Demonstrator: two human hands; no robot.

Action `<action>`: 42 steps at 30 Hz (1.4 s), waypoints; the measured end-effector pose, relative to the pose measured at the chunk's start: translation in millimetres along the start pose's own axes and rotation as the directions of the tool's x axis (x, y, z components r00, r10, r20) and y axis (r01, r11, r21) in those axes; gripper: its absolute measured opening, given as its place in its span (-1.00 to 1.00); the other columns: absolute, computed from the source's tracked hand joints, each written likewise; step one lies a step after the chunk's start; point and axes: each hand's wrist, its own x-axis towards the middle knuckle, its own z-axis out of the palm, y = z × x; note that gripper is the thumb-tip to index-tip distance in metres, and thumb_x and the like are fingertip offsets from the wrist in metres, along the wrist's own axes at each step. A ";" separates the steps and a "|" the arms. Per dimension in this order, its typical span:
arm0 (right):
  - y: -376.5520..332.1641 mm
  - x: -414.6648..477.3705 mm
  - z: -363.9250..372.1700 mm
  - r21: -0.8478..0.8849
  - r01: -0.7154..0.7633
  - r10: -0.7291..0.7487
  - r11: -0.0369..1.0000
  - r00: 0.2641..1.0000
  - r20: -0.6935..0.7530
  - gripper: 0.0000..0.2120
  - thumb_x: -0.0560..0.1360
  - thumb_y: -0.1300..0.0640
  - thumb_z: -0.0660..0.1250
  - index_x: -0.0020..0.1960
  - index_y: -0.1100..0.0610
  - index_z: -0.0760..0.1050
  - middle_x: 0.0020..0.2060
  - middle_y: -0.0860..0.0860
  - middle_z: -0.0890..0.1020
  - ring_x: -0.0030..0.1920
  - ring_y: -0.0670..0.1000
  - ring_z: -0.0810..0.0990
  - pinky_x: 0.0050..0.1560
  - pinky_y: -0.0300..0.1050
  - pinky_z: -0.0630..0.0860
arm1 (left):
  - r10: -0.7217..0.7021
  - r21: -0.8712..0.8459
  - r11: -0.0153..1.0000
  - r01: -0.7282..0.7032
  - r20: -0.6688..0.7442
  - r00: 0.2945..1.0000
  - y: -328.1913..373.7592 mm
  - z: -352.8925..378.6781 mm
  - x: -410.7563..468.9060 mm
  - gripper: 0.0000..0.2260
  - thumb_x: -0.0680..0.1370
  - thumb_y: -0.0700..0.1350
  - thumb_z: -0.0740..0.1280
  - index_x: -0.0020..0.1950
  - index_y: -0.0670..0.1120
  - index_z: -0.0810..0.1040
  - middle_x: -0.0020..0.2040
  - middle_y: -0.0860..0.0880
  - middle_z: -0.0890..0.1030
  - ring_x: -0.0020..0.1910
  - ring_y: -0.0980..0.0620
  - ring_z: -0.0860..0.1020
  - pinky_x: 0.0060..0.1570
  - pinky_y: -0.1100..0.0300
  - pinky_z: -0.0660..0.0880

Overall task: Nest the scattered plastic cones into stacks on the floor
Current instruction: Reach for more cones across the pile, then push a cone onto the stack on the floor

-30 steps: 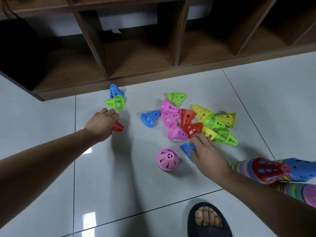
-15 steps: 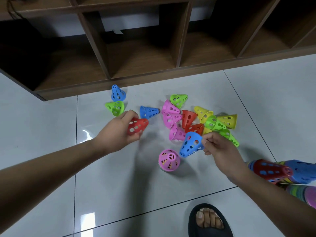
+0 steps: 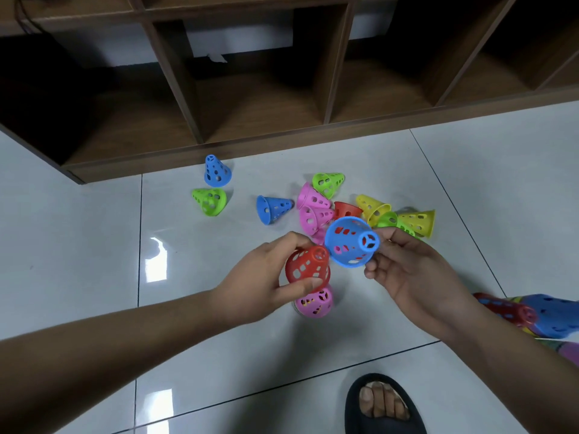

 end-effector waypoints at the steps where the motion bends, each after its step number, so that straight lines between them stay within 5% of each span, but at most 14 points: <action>1: -1.6 -0.1 1.8 0.041 -0.007 0.007 0.999 1.000 -0.003 -0.87 0.68 0.29 0.25 0.03 0.22 0.57 -0.14 0.14 0.60 -0.28 0.05 0.50 -0.18 -0.11 0.56 | 0.008 -0.004 1.000 -0.008 -0.018 1.000 1.5 1.3 -0.3 -0.57 0.60 0.21 0.47 0.38 0.14 0.43 0.24 0.23 0.59 0.20 0.16 0.61 0.16 0.13 0.58; 6: -2.9 -1.1 4.6 0.090 -0.033 0.032 0.995 0.999 0.021 -0.79 0.66 0.34 0.21 0.01 0.20 0.61 -0.16 0.14 0.62 -0.30 0.02 0.51 -0.22 -0.14 0.56 | 0.019 0.048 0.999 -0.019 0.017 1.000 1.6 10.6 -2.4 -0.55 0.59 0.27 0.45 0.40 0.18 0.41 0.28 0.25 0.57 0.21 0.19 0.57 0.19 0.24 0.54; 16: 47.8 10.9 -6.0 -0.244 -0.261 0.269 0.934 0.963 0.001 -0.86 0.69 0.26 0.30 0.11 0.29 0.61 -0.15 0.19 0.67 -0.25 0.03 0.63 -0.21 -0.16 0.58 | -0.010 0.085 0.996 -0.003 0.149 0.989 -43.0 24.9 -9.5 -0.41 0.51 0.31 0.52 0.43 0.08 0.48 0.33 0.19 0.55 0.29 0.20 0.53 0.30 0.21 0.49; 24: 58.5 26.2 -26.3 -0.513 -0.179 0.155 0.839 0.984 -0.089 -0.89 0.63 0.30 0.38 0.10 0.17 0.65 -0.07 0.16 0.76 -0.12 0.07 0.71 -0.16 -0.07 0.63 | -0.058 0.266 0.964 0.020 0.136 0.989 -105.4 -6.1 -13.5 -0.42 0.50 0.21 0.56 0.45 0.11 0.48 0.35 0.15 0.54 0.33 0.12 0.52 0.31 0.20 0.47; 26: 55.6 33.6 -39.2 -0.689 -0.067 -0.017 0.722 0.993 -0.115 -0.88 0.61 0.25 0.42 0.05 0.06 0.67 -0.11 0.00 0.75 -0.10 -0.04 0.70 -0.08 -0.14 0.62 | -0.068 0.314 0.948 0.043 0.070 0.995 -118.6 -20.3 -5.3 -0.47 0.51 0.16 0.56 0.42 0.07 0.51 0.31 0.11 0.56 0.30 0.04 0.55 0.29 0.12 0.51; 29: 47.5 43.6 -57.2 -0.916 0.059 -0.281 0.398 0.958 -0.060 -0.85 0.56 0.22 0.44 0.04 -0.01 0.66 -0.05 -0.14 0.67 -0.08 -0.16 0.63 -0.08 -0.35 0.44 | -0.079 0.402 0.911 0.090 -0.045 0.996 -136.3 -44.0 8.5 -0.50 0.49 0.03 0.59 0.38 0.03 0.53 0.28 0.05 0.57 0.26 -0.05 0.57 0.24 0.07 0.53; 33: 48.0 54.3 -83.9 -0.991 0.071 -0.417 0.113 0.909 0.018 -0.72 0.50 0.27 0.44 0.17 0.04 0.62 0.13 0.02 0.56 0.09 0.11 0.57 0.06 -0.05 0.52 | -0.127 0.539 0.815 0.212 -0.191 0.973 -150.1 -75.5 23.0 -0.50 0.47 -0.03 0.59 0.37 -0.02 0.56 0.35 -0.03 0.56 0.32 -0.17 0.53 0.21 -0.06 0.49; 37: 54.3 58.1 -94.1 -0.998 0.053 -0.381 0.036 0.924 0.035 -0.63 0.49 0.26 0.48 0.29 0.10 0.59 0.21 0.12 0.56 0.21 0.23 0.52 0.21 0.11 0.53 | -0.280 0.597 0.714 0.367 -0.236 0.930 -162.0 -98.6 27.0 -0.39 0.46 0.01 0.57 0.48 0.03 0.47 0.56 -0.09 0.40 0.52 -0.21 0.35 0.37 -0.22 0.39; 42: 54.5 55.1 -93.6 -0.998 0.065 -0.382 -0.004 0.922 0.062 -0.61 0.47 0.31 0.51 0.28 0.19 0.59 0.17 0.20 0.61 0.13 0.33 0.58 0.15 0.18 0.55 | -0.407 0.479 0.725 0.495 -0.282 0.869 -178.2 -107.4 19.1 -0.41 0.54 0.10 0.52 0.53 0.04 0.44 0.56 -0.08 0.41 0.51 -0.23 0.37 0.40 -0.23 0.43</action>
